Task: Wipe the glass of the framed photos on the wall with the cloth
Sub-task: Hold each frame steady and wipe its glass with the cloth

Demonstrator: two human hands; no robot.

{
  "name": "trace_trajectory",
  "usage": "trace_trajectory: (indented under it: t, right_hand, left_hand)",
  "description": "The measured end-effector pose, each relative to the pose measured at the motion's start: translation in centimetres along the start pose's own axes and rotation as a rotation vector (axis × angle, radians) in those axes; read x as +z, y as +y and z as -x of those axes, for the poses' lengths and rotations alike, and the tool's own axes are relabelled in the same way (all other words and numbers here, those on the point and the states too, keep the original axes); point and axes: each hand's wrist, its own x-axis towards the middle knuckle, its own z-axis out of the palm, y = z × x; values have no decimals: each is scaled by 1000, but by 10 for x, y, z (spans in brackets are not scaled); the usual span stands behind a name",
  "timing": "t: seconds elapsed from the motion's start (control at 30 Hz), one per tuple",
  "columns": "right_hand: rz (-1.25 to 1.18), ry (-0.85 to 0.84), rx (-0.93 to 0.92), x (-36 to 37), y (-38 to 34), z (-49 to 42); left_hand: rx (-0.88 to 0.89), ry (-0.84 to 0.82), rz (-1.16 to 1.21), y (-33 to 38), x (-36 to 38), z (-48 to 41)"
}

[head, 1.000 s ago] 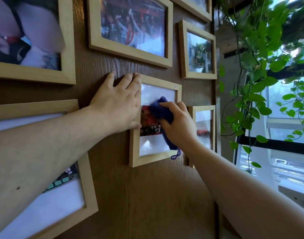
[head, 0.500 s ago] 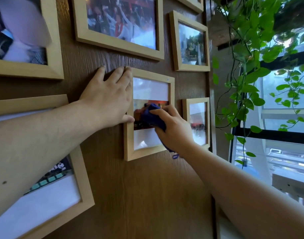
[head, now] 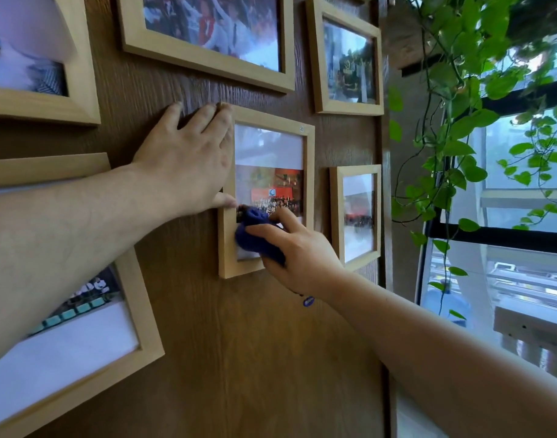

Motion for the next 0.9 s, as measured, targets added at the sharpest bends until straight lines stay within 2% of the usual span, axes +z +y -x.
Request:
trace_trajectory:
  t: [0.13, 0.43, 0.6, 0.77, 0.9]
  right_hand:
    - [113, -45, -55, 0, 12, 13]
    - [242, -6, 205, 0, 47, 34]
    - [278, -30, 239, -8, 45, 29]
    - [189, 103, 249, -37, 33, -1]
    - [146, 198, 200, -63, 20, -41]
  left_hand:
    - [3, 0, 13, 1, 0, 0]
    - [-11, -8, 42, 2, 1, 0]
    - [-26, -21, 27, 4, 0, 0]
    - [-10, -1, 50, 0, -12, 2]
    - [21, 161, 68, -28, -33, 0]
